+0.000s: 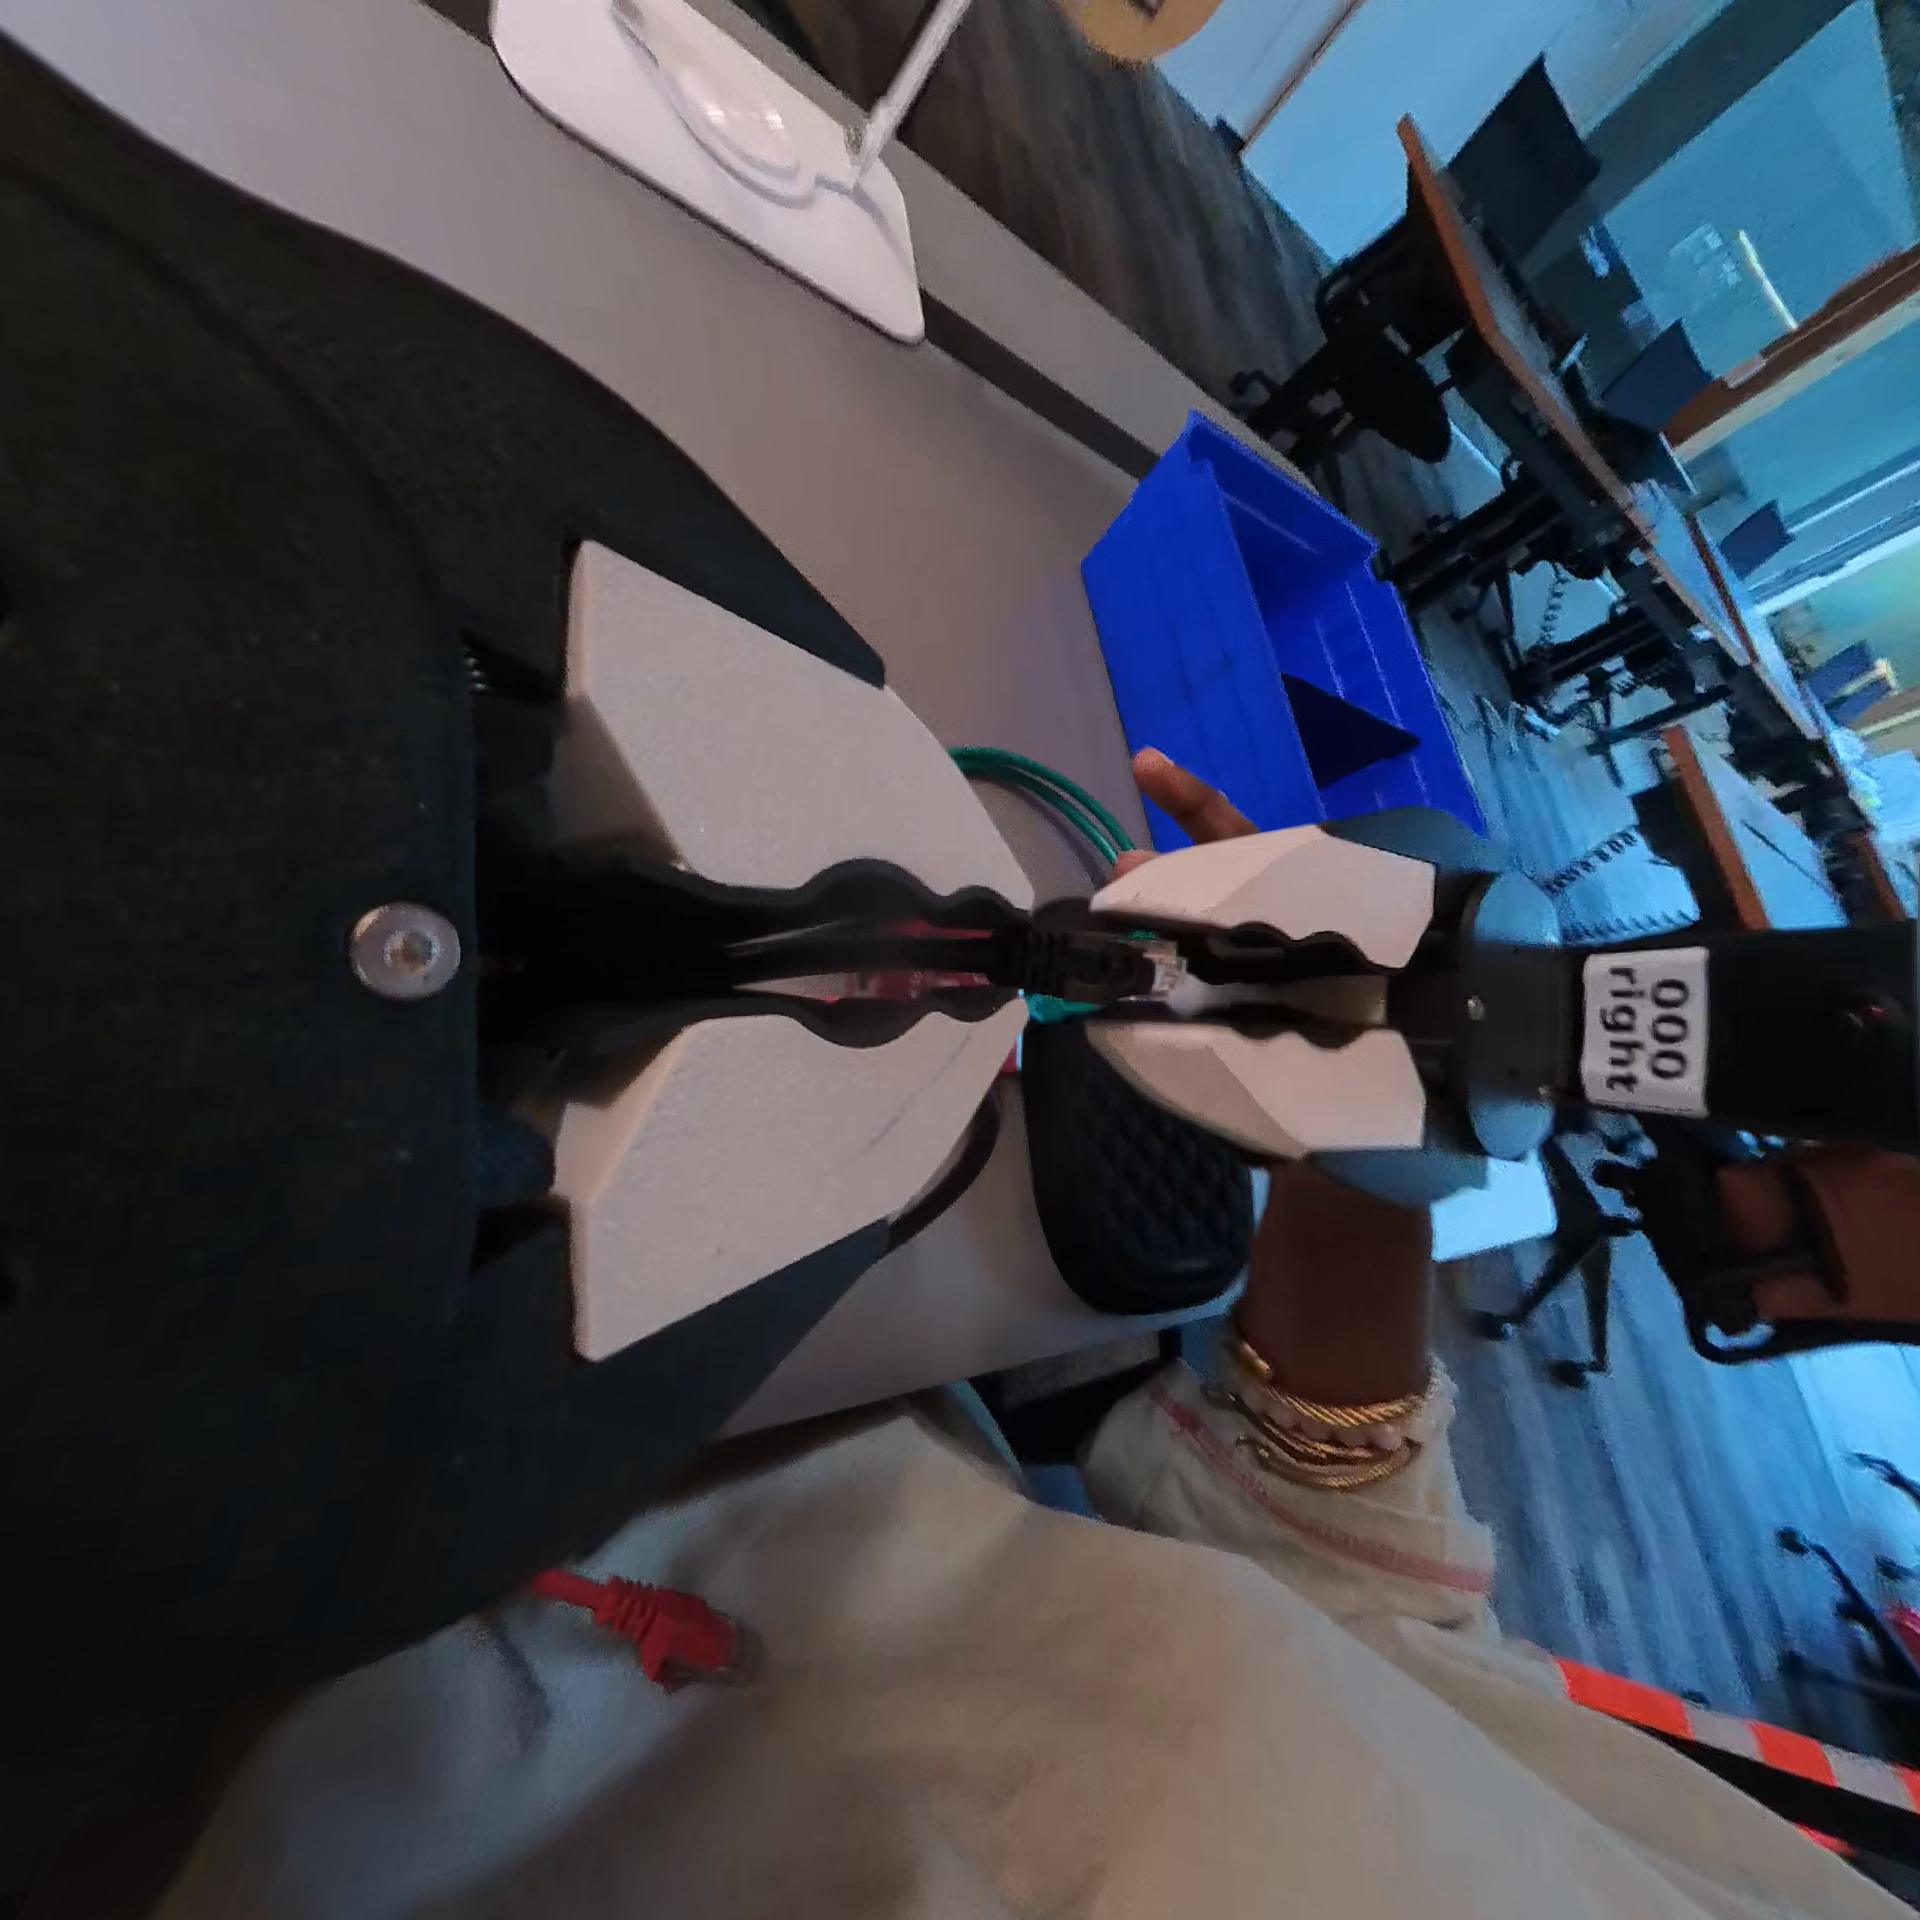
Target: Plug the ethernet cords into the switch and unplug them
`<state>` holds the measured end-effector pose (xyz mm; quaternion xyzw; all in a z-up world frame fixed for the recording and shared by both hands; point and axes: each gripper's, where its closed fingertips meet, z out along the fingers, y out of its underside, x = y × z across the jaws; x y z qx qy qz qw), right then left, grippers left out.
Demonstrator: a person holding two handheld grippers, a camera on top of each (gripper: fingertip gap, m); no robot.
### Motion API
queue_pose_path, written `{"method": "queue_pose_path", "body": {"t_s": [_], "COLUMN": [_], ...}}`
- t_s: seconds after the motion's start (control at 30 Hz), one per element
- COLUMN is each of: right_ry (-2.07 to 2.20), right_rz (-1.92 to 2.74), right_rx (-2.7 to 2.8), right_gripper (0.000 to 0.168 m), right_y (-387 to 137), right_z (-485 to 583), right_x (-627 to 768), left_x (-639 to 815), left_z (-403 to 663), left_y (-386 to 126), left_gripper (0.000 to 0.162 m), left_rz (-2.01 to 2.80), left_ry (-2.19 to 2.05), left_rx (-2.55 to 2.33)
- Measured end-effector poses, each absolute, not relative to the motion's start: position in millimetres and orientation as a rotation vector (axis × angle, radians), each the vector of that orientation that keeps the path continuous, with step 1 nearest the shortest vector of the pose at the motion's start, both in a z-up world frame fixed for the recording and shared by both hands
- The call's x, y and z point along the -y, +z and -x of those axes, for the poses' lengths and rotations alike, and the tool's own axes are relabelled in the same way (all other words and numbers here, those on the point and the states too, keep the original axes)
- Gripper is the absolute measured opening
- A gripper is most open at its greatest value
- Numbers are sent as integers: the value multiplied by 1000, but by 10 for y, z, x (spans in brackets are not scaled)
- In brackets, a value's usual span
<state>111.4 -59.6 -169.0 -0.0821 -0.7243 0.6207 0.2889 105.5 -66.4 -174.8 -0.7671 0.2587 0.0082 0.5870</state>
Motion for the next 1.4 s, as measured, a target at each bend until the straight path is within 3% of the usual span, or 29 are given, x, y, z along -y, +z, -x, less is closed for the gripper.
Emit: {"method": "queue_pose_path", "body": {"t_s": [0.07, 0.17, 0.4, 0.53, 0.7, 0.87, 1.4], "right_ry": [1622, 1444, 872, 735, 801, 887, 1217], "right_rz": [250, 375, 577, 554, 519, 527, 398], "right_rx": [1939, 2084, 2474, 2542, 2512, 2496, 2179], "right_gripper": [44, 70, 100, 95, 71, 69, 68], "right_y": [-1687, -1910, -2887, -3185, -3183, -3152, -2505], "right_z": [-1103, -1076, -1116, -1074, -999, -994, -1080], "right_x": [530, 307, -85, -138, -103, -64, 58], "left_x": [748, 980, 1566, 1815, 1645, 1184, 566], "left_z": [-954, -769, -229, 79, -15, -297, -758], "left_y": [-1675, -1465, -1183, -1233, -1665, -2105, -2175], "left_gripper": [9, 9, 10, 9, 9, 10, 10], "left_rz": [1831, 1885, 2042, 2166, 2242, 2237, 2133], "left_ry": [101, 189, 473, 666, 556, 341, -118], "left_rx": [-620, -619, -536, -470, -524, -601, -657]}}
